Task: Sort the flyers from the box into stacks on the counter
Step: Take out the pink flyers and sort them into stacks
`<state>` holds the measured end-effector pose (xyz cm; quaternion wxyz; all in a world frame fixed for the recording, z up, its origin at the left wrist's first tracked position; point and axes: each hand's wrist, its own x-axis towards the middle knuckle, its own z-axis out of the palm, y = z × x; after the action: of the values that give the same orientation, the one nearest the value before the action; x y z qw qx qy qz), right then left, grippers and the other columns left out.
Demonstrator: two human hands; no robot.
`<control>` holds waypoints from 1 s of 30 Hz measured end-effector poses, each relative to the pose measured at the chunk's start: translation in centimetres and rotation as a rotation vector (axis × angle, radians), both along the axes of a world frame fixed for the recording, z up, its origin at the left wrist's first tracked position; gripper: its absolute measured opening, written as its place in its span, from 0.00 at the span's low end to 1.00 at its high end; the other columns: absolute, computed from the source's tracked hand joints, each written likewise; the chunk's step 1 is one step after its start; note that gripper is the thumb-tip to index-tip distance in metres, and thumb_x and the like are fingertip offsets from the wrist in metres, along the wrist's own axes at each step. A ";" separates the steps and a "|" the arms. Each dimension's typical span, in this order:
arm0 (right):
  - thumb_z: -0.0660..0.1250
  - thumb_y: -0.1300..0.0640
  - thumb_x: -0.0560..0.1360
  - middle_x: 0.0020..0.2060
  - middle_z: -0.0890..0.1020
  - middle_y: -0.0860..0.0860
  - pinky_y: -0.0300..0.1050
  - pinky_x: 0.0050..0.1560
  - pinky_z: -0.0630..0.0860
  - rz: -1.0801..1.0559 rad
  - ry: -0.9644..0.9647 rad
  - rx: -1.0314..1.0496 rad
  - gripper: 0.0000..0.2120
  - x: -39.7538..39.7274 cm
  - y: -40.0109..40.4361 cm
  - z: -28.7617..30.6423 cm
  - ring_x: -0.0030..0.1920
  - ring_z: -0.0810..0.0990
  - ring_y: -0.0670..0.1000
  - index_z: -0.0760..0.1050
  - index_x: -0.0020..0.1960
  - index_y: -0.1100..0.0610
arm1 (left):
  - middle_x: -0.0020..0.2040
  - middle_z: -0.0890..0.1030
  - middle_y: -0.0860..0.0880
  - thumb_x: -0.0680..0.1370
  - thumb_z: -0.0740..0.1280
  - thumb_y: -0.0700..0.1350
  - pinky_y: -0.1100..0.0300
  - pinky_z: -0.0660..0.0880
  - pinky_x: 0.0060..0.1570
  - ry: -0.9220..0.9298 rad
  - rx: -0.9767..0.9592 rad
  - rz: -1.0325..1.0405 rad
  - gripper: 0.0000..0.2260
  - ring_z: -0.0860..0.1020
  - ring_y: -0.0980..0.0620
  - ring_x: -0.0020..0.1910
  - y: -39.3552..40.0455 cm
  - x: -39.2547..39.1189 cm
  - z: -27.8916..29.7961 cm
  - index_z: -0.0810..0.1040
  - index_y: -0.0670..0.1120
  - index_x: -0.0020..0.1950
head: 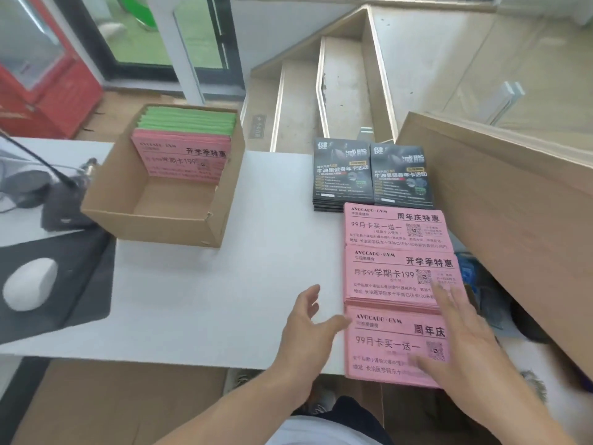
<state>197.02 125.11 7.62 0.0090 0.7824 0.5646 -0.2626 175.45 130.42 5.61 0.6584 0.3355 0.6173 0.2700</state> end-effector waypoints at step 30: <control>0.60 0.59 0.78 0.81 0.57 0.54 0.53 0.81 0.51 0.426 -0.298 0.426 0.32 -34.0 35.8 -4.8 0.81 0.54 0.56 0.56 0.81 0.57 | 0.65 0.78 0.56 0.79 0.66 0.58 0.56 0.66 0.66 1.101 0.673 -0.228 0.19 0.71 0.54 0.67 24.5 -28.1 -1.2 0.74 0.56 0.69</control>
<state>163.00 160.92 2.81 -0.0178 0.6607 0.7504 -0.0137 147.31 154.95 4.41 0.1295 0.6756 0.7067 0.1655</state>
